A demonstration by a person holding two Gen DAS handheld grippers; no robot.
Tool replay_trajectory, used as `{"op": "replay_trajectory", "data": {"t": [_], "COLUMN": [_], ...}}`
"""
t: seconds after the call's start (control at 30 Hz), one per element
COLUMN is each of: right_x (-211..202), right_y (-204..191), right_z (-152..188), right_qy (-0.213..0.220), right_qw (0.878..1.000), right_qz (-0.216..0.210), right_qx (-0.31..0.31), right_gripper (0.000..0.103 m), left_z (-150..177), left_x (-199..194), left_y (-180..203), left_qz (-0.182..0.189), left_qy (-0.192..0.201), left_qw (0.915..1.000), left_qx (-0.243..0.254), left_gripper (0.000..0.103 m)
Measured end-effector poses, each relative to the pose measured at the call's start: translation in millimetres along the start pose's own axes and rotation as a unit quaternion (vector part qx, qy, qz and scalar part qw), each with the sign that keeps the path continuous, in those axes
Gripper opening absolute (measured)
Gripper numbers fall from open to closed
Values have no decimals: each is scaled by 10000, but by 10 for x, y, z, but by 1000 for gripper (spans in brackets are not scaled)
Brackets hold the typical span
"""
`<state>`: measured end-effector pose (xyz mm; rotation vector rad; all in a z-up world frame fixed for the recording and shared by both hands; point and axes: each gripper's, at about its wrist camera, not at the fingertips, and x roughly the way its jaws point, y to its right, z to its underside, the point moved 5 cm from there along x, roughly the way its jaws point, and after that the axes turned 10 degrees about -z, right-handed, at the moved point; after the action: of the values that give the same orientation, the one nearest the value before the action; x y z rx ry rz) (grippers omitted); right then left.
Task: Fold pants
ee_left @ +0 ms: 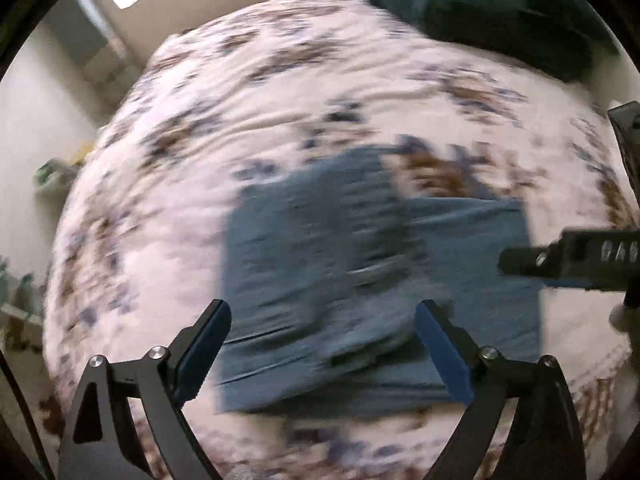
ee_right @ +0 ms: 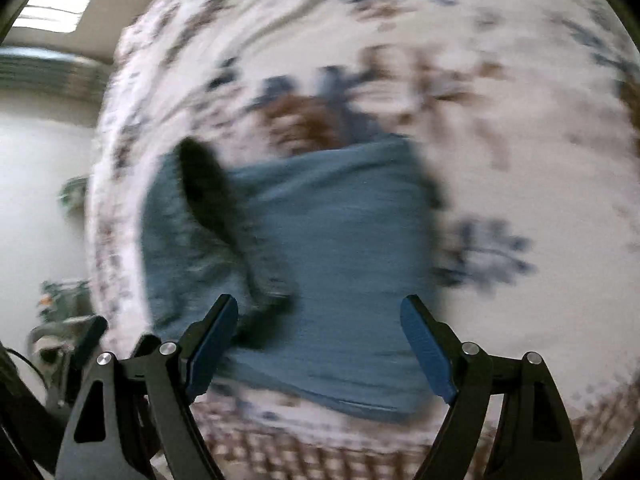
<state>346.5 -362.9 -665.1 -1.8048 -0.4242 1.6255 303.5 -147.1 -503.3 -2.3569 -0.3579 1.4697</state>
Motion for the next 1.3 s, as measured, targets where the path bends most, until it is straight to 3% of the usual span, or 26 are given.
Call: {"op": "replay_trajectory", "data": {"t": [0.07,0.13,0.23,0.33,0.53,0.6,0.67,0.7,0.77,0.87,0.93,1.13,1.3], "right_x": [233,472,837,1213,1453,1469,1493,1485,1366,986,682,-318,-565], "right_y": [-174,-299,-446,-500,-693,-715,-738,-761,-822,-943,-900,-85,722], "right_z": [-59,-131,-256,-366,-486,-476,-428,-396,-350,-235,-145,94,195], "right_qy": [-246,-371,-473,-725,-843,-763,-630,-611,-492,-137,63,672,761], "right_qw": [9987,9973,9948,9905,9806,9834,9896,9909,9921,9931,9957,9975,9937], "right_qz": [-407,-534,-547,-871,-1669,-1509,-930,-641,-551,-344,-354,-82,338], "right_qx": [-158,-344,-721,-778,-580,-662,-895,-1013,-1017,-1110,-858,180,747], "right_gripper": [88,88,88,100,99,89,35,28,17,15,15,15,15], "left_z": [64,158,334,462,601,611,619,614,588,506,441,171,-195], "left_x": [97,322,704,985,1251,1249,1244,1231,1176,1076,1039,1010,1050], "left_y": [-322,-617,-949,-1190,-1330,-1309,-1287,-1273,-1253,-1256,-1258,-1042,-639], "left_qz": [-588,-1149,-1583,-1793,-1731,-1717,-1703,-1676,-1594,-1348,-1047,-76,700], "left_qy": [-59,-226,-695,-953,-1272,-1282,-1263,-1262,-1218,-1173,-1140,-1110,-1028], "left_qw": [9982,9931,9849,9791,9758,9760,9767,9772,9790,9825,9855,9890,9865], "left_qx": [-62,-11,-34,-141,-411,-393,-342,-333,-372,-524,-691,-971,-1064], "left_gripper": [94,94,94,94,94,94,94,94,94,94,94,94,94]}}
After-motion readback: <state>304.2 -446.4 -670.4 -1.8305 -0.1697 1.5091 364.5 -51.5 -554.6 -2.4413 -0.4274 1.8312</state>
